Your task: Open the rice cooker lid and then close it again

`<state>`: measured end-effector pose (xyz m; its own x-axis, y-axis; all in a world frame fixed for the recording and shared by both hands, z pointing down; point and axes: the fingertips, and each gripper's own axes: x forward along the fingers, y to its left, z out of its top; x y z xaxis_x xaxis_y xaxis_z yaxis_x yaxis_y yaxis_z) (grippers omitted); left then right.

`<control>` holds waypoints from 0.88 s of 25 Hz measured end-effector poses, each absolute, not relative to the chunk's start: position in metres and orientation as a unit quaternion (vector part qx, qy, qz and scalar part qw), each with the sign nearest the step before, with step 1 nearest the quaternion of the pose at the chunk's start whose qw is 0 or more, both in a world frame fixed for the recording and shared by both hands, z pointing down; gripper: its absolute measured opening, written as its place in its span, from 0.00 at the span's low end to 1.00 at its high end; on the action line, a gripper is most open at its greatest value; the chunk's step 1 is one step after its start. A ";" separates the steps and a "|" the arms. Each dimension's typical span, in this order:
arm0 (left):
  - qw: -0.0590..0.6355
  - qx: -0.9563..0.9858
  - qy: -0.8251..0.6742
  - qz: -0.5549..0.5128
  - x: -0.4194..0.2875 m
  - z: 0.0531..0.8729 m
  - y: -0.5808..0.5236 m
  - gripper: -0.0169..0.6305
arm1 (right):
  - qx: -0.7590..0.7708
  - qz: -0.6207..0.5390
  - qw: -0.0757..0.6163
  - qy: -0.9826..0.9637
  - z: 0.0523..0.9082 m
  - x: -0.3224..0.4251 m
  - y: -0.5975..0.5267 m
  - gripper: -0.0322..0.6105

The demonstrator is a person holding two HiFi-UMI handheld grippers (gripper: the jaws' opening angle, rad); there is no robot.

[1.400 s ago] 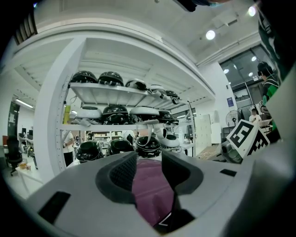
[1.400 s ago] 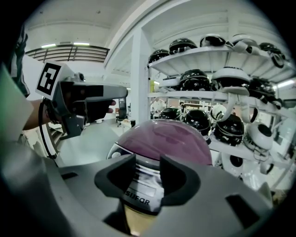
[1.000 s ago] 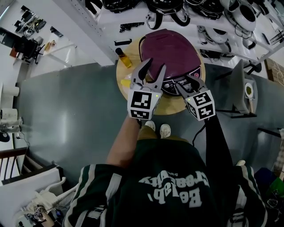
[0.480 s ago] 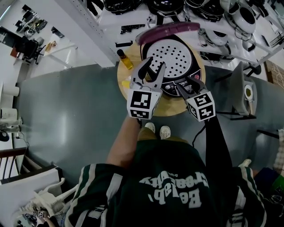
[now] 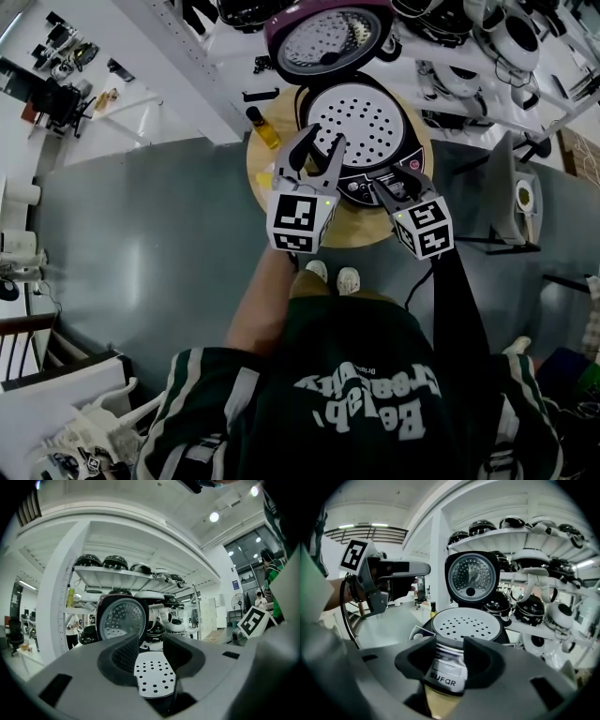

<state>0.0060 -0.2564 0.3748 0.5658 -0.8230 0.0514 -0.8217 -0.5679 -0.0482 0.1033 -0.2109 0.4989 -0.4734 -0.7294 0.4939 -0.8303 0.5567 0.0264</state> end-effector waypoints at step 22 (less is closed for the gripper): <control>0.024 -0.876 0.480 -0.038 -0.021 0.344 -0.302 0.27 | 0.452 0.087 0.227 -0.858 0.486 0.104 -0.217 0.34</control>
<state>-0.0206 -0.3015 0.3439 0.5358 -0.8432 0.0432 -0.8395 -0.5375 -0.0791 0.1039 -0.2168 0.4861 -0.4883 -0.7367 0.4678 -0.8159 0.5756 0.0549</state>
